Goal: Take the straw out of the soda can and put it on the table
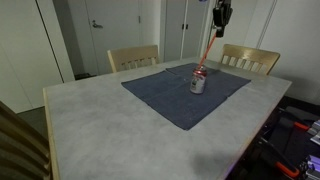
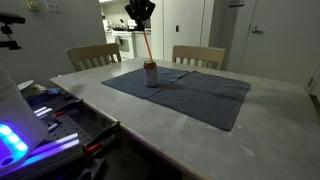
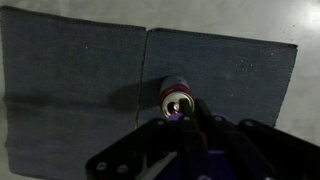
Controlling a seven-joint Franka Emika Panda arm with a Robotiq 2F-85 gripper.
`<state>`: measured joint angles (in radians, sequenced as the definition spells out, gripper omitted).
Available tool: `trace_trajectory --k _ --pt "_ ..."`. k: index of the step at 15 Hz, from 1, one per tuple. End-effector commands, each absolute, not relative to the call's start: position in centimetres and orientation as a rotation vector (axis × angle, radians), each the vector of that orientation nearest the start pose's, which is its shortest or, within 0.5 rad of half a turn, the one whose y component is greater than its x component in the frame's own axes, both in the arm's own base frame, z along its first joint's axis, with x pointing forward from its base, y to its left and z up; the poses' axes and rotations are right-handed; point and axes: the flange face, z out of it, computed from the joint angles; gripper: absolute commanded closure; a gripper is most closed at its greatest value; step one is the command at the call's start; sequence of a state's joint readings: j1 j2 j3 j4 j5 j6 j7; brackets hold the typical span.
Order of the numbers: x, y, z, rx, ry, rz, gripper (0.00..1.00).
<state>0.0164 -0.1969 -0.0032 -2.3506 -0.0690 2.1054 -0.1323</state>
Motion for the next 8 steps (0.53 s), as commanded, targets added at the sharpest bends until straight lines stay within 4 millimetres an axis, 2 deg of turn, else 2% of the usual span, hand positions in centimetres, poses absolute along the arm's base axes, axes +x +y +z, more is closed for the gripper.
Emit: trace_trajectory --k 1,8 --pt "45.8 0.6 41.4 -3.190 -0.316 0.106 0.98" --pt "44.7 1.0 42.5 -3.187 -0.302 0.179 0.98"
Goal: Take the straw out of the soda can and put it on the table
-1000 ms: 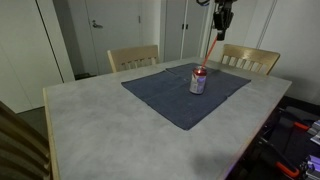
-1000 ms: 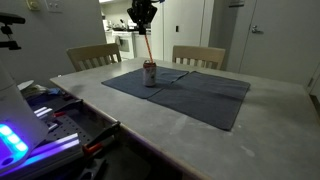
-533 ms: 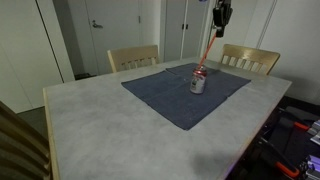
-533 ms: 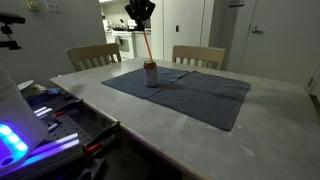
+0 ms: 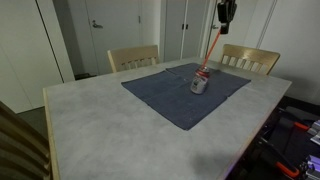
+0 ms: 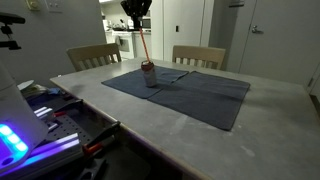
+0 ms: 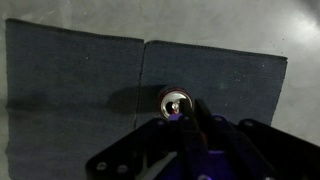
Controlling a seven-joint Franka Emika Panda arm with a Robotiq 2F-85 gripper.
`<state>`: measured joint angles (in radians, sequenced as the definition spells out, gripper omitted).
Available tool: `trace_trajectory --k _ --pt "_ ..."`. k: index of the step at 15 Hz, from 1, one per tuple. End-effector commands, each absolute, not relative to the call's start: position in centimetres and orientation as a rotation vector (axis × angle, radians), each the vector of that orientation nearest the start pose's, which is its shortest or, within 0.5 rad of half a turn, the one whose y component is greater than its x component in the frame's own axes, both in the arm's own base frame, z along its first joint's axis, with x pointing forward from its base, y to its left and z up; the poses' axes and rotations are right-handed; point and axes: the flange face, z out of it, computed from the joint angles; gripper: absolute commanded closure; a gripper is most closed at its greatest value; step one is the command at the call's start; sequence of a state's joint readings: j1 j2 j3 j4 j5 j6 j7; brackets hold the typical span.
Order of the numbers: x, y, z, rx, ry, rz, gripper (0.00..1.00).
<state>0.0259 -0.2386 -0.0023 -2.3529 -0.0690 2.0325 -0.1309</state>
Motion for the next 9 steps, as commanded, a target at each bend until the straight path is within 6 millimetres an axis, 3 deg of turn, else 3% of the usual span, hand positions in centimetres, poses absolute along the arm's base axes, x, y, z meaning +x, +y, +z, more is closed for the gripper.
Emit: trace_trajectory --k 1,9 --pt "44.4 1.0 42.8 -3.190 -0.299 0.187 0.98" --pt "44.2 0.8 44.2 -3.208 -0.308 0.194 0.98"
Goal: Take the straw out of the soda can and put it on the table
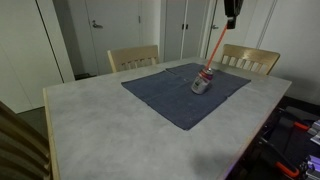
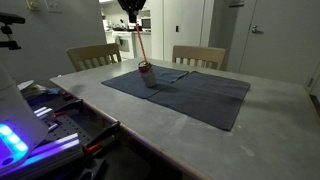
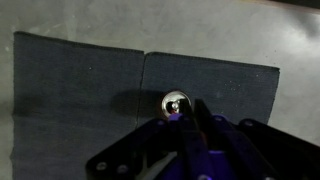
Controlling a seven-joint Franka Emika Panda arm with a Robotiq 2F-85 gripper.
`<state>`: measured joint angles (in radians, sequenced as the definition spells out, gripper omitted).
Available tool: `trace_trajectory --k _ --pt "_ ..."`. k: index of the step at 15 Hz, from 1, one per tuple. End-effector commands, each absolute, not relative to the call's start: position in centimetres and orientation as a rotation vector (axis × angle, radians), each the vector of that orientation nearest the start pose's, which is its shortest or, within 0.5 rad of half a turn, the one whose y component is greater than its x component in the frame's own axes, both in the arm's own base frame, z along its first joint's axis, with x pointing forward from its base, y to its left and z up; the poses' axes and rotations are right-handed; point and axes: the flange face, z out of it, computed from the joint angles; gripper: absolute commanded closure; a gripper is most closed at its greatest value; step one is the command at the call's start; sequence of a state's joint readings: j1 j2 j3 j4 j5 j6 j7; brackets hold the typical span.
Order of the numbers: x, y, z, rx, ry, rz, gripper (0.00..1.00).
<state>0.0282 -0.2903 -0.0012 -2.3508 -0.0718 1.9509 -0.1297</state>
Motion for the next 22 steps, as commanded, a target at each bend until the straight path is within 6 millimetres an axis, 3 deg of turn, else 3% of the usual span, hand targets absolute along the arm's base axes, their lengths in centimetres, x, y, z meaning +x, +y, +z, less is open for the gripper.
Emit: trace_trajectory --k 1,22 --pt "44.2 0.8 44.2 -3.212 -0.311 0.190 0.98" --pt "44.8 1.5 46.7 -3.304 -0.368 0.122 0.98"
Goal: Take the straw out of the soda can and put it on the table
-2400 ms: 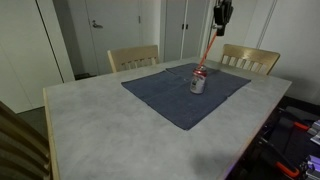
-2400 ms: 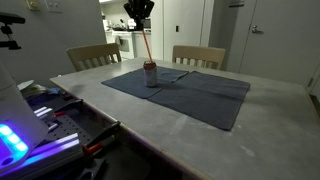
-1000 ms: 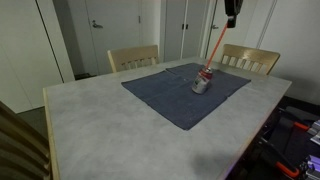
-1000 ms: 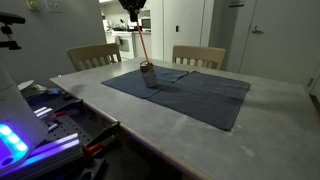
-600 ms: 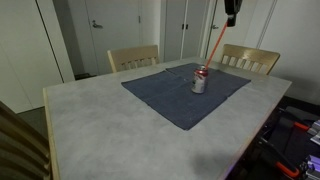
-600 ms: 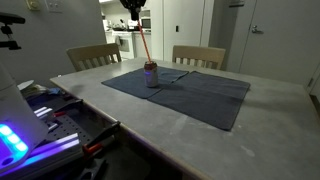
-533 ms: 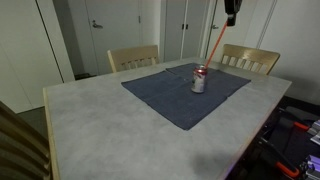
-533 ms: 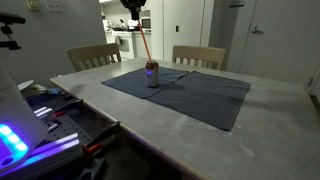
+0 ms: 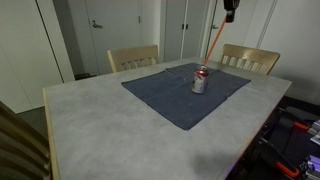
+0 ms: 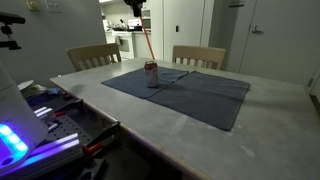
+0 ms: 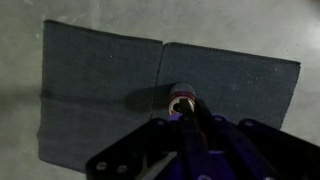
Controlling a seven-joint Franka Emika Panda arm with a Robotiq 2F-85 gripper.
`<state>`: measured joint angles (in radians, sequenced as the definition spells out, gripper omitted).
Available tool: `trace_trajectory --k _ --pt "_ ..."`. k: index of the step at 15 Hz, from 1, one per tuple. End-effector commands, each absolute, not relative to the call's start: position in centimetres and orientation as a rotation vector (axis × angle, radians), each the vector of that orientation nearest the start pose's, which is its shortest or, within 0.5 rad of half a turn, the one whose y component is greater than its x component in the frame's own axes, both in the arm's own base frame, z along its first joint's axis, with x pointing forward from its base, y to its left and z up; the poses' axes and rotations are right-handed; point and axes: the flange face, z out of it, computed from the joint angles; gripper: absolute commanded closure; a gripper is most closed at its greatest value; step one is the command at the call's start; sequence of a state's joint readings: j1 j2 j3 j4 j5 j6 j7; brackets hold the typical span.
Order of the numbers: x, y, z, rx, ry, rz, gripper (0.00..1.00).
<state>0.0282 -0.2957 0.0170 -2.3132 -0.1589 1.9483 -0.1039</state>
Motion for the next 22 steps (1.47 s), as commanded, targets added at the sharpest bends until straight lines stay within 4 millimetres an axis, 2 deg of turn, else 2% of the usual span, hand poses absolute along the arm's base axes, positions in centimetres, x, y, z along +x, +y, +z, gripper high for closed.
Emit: trace_trajectory --k 1,7,12,17,22 --pt "44.9 1.9 47.0 -3.313 -0.392 0.108 0.98" --pt "46.0 5.2 49.6 -3.387 -0.596 0.043 0.98" --pt "47.7 7.6 50.5 -3.417 -0.770 0.028 0.98" --pt "51.2 9.2 49.4 -3.379 -0.980 0.056 0.98" --pt "55.6 11.0 46.5 -3.238 -1.295 0.108 0.98"
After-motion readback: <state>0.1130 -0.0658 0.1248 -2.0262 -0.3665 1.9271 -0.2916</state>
